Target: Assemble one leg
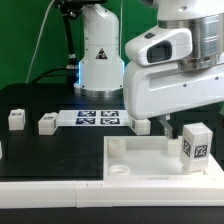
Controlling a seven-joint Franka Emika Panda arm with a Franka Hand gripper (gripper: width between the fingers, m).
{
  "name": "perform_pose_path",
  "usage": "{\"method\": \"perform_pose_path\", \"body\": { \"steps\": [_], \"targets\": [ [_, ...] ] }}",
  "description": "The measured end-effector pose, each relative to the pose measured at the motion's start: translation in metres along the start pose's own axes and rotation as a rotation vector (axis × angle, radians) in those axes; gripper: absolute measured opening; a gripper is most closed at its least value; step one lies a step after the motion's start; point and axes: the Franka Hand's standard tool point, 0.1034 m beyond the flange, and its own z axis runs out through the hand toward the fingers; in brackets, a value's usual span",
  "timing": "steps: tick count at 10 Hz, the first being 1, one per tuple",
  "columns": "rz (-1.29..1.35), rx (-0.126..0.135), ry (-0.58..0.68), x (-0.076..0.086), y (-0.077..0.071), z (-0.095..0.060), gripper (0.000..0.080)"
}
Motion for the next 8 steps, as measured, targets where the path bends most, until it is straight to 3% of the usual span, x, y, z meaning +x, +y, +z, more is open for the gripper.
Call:
{"method": "perform_pose_path", "body": {
  "steps": [4, 6, 7, 8],
  "targets": [
    [-0.006, 0.002, -0.002, 0.0027, 0.0046, 0.0032, 0.0649],
    [-0.029, 0.004, -0.016, 0.0011, 0.0058, 0.0041, 0.0398],
    [-0.029, 0.004, -0.015, 0.0015, 0.0058, 0.004, 0.0398],
    [-0.029, 0.004, -0.015, 0.0015, 0.0057, 0.004, 0.0291]
  ]
}}
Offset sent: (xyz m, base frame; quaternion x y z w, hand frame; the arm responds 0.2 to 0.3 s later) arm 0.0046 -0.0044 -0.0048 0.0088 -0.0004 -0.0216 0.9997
